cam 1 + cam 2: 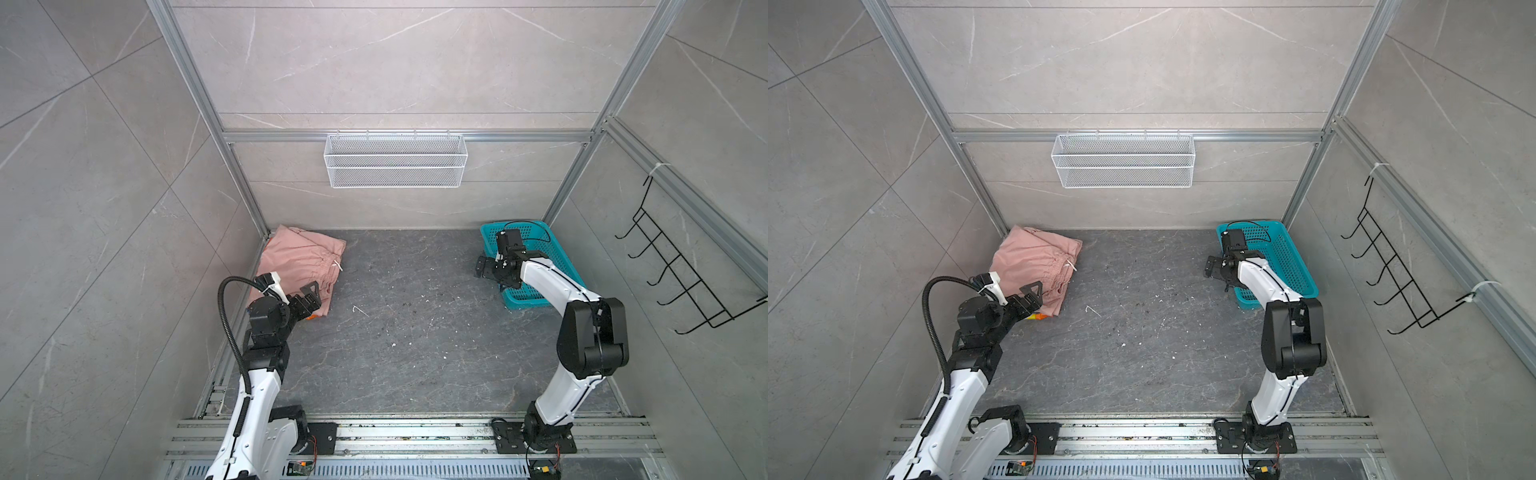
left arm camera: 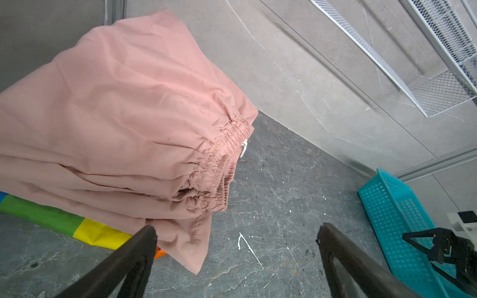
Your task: Fold and stack the shorts
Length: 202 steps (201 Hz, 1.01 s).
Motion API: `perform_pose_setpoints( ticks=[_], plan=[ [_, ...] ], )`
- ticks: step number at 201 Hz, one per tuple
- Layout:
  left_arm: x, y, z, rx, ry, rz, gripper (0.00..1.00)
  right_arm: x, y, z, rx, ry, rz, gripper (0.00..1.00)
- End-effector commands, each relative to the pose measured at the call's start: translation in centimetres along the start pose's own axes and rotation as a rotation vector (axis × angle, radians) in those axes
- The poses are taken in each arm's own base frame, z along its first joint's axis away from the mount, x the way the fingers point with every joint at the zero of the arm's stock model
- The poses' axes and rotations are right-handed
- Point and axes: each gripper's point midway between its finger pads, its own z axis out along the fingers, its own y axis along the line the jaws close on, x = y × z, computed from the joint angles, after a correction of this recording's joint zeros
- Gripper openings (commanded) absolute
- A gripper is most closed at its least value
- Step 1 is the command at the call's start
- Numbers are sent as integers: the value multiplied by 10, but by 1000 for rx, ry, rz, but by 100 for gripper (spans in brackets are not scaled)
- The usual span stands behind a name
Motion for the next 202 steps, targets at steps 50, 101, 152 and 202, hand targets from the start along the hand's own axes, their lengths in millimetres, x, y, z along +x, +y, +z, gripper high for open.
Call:
perform_pose_setpoints(
  ticks=[50,101,152,202],
  plan=[
    [-23,-25,-12,68,-33,12,100,18,117,17,-231,97,-135,92],
    [-19,-20,-11,46,-20,-5,100,78,257,26,-377,179,-235,92],
    [-14,-16,-10,25,11,5,100,74,329,-25,-462,126,-327,99],
    [-14,24,-3,-179,-13,79,100,14,257,-105,-371,-130,-342,99]
  ],
)
